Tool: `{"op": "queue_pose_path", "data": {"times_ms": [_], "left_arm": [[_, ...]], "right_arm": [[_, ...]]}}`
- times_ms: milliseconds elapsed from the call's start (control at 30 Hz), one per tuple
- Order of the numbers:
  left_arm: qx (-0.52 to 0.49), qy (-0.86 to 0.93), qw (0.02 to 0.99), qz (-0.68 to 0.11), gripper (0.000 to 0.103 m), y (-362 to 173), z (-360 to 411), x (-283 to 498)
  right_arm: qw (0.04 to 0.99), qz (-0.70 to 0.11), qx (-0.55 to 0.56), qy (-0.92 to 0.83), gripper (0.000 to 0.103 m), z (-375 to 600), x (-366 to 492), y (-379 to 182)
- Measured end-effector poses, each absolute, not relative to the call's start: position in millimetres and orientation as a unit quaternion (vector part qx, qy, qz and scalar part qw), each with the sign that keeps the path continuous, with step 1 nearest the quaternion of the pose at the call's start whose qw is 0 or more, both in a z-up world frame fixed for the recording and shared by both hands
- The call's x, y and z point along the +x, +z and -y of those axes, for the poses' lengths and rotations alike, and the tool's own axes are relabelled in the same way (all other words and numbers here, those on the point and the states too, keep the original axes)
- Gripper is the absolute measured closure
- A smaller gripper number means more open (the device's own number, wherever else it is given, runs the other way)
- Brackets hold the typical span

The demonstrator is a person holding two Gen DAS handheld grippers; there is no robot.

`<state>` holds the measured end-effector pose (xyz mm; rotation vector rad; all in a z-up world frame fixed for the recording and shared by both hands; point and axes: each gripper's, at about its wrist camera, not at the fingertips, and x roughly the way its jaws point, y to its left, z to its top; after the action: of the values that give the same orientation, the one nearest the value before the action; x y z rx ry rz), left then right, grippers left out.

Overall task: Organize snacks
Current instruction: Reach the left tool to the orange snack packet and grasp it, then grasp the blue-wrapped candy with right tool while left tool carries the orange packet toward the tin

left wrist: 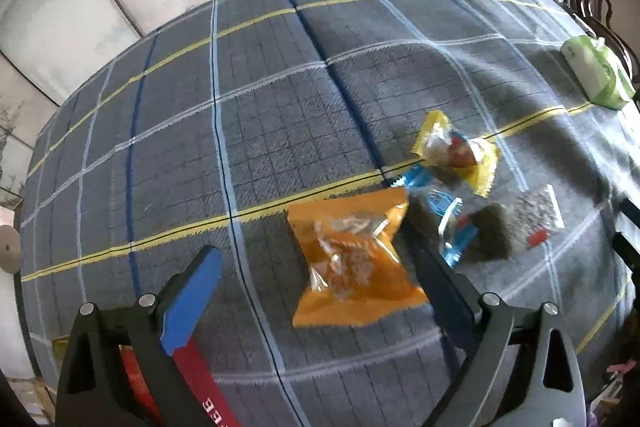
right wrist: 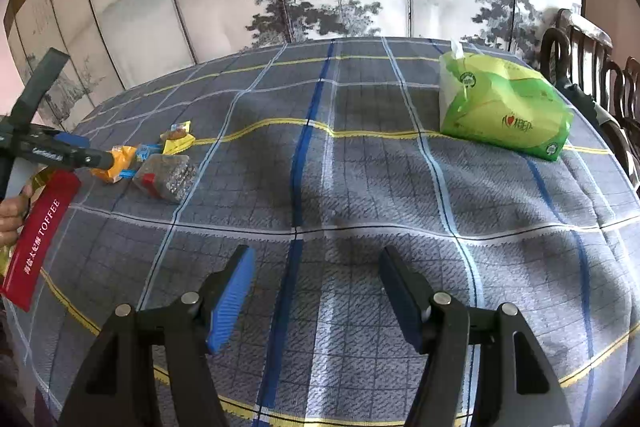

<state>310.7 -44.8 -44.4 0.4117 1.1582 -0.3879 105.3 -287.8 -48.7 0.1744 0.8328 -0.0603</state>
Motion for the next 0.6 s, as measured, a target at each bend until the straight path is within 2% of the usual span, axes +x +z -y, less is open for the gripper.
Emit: {"op": "queue_pose_path", "data": {"times_ms": [33,67,100,200,300,367,600], "left_arm": [[0.194,-0.179,0.798,-0.542,0.013,-48,45,313],[0.194,-0.179,0.796,-0.545,0.026,-50,45,315],[0.193,-0.179,0.792,-0.551,0.045,-53,44,317],[0.182,-0.174,0.795,-0.552,0.057,-59,43,318],[0.163,-0.146,0.808,-0.547,0.063,-61,40,308],[0.120,-0.148,0.814,-0.549,0.063,-55,33,290],[0.081,-0.130,0.840,-0.521,0.063,-20,23,201]], "right_arm": [[0.910,-0.405,0.084,-0.028,0.037,288,106,-49],[0.910,-0.405,0.084,-0.027,0.037,287,106,-49],[0.910,-0.405,0.085,-0.027,0.037,288,106,-49],[0.907,-0.410,0.087,-0.027,0.037,288,108,-50],[0.904,-0.416,0.088,-0.029,0.037,289,110,-52],[0.903,-0.419,0.089,-0.030,0.037,290,110,-53],[0.903,-0.418,0.094,-0.030,0.037,294,110,-53]]}}
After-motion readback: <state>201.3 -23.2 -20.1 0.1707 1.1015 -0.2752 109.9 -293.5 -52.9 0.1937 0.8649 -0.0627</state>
